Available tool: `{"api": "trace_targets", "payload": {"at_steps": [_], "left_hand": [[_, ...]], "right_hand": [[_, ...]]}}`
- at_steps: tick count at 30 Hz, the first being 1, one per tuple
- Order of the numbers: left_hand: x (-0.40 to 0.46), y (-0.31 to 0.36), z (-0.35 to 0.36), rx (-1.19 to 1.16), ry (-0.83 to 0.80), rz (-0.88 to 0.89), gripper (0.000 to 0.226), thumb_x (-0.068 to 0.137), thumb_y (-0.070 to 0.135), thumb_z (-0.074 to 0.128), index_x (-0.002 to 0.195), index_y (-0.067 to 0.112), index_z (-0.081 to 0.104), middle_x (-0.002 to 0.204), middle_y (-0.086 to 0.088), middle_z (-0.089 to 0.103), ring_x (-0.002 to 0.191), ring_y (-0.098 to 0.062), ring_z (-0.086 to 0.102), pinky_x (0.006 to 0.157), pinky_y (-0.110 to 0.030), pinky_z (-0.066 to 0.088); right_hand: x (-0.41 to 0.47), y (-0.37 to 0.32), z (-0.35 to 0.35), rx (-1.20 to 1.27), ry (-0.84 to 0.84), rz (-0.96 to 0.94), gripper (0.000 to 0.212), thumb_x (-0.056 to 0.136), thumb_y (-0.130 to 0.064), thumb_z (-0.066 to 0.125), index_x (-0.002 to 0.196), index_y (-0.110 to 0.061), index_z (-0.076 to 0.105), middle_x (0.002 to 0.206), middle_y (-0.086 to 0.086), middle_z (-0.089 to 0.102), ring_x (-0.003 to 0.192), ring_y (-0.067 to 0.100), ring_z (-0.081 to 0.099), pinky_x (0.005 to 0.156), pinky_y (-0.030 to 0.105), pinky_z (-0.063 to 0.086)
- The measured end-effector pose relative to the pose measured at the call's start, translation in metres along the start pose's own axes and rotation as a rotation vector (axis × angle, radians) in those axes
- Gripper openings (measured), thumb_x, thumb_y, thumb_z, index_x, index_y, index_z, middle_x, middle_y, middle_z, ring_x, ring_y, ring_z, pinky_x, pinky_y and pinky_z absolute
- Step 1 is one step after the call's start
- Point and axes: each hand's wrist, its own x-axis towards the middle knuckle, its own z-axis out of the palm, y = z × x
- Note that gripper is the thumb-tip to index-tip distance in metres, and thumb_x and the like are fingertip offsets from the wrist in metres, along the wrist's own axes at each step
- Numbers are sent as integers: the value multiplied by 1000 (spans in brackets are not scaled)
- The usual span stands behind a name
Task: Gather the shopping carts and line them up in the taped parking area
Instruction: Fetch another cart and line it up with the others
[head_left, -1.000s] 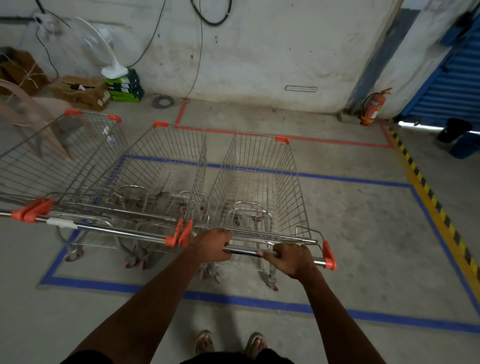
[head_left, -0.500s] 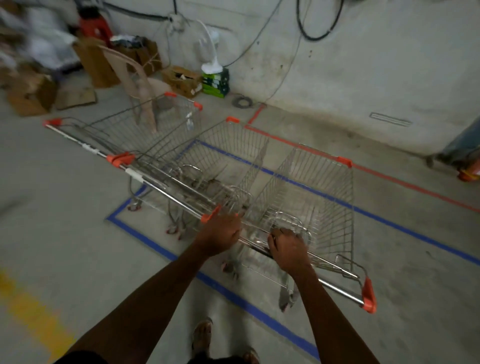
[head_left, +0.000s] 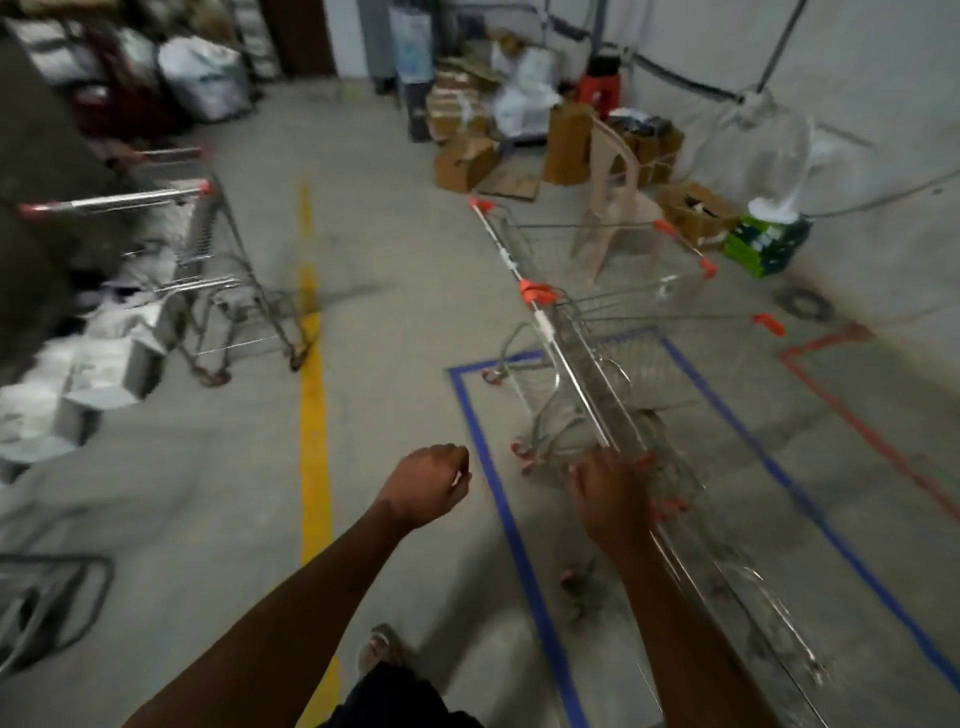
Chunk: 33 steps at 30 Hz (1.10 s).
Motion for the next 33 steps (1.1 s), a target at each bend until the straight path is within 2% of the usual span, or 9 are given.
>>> {"api": "trace_targets", "payload": {"at_steps": [5, 9, 12, 17, 24, 28, 33], "left_hand": [[-33, -62, -30, 16, 67, -146, 14, 94, 38, 52, 92, 24, 53, 84, 1, 61, 77, -24, 60, 64, -35, 45], [-54, -111, -53, 21, 114, -241, 12, 93, 33, 56, 92, 21, 55, 85, 2, 62, 75, -22, 59, 60, -33, 40], [-68, -156, -70, 50, 131, -315, 12, 94, 34, 54, 93, 22, 53, 87, 4, 61, 77, -20, 59, 60, -32, 40], [-92, -235, -97, 66, 140, -428, 13, 92, 34, 54, 95, 21, 54, 88, 1, 62, 77, -24, 60, 61, -34, 46], [-103, -336, -143, 68, 199, -560, 13, 95, 33, 55, 96, 20, 54, 89, 1, 62, 76, -23, 60, 60, -34, 46], [-91, -385, -158, 52, 234, -667, 15, 97, 37, 53, 100, 23, 54, 89, 3, 65, 73, -22, 63, 57, -35, 50], [-51, -482, -175, 77, 240, -703, 17, 97, 40, 50, 104, 25, 55, 93, 4, 66, 78, -21, 64, 61, -34, 51]], "right_hand": [[48, -85, 26, 54, -135, -107, 9, 88, -25, 63, 83, -18, 59, 84, 8, 60, 82, 33, 59, 73, 44, 48], [81, -155, 49, 85, -214, -249, 7, 91, -29, 55, 85, -26, 56, 87, 0, 59, 86, 25, 58, 77, 41, 47], [106, -209, 72, 94, -220, -311, 10, 91, -32, 49, 88, -27, 56, 89, -1, 59, 89, 24, 58, 79, 41, 47], [143, -301, 102, 126, -203, -403, 4, 91, -27, 58, 87, -25, 59, 88, 0, 61, 87, 26, 59, 77, 41, 46], [199, -414, 150, 165, -223, -498, 5, 92, -28, 55, 87, -26, 57, 86, -2, 61, 86, 23, 58, 76, 39, 42], [236, -464, 183, 208, -246, -559, 3, 92, -28, 51, 89, -28, 53, 88, -4, 62, 87, 22, 58, 78, 40, 43], [317, -533, 251, 236, -253, -608, 3, 90, -24, 56, 92, -27, 56, 88, -3, 64, 88, 25, 61, 79, 40, 44]]}}
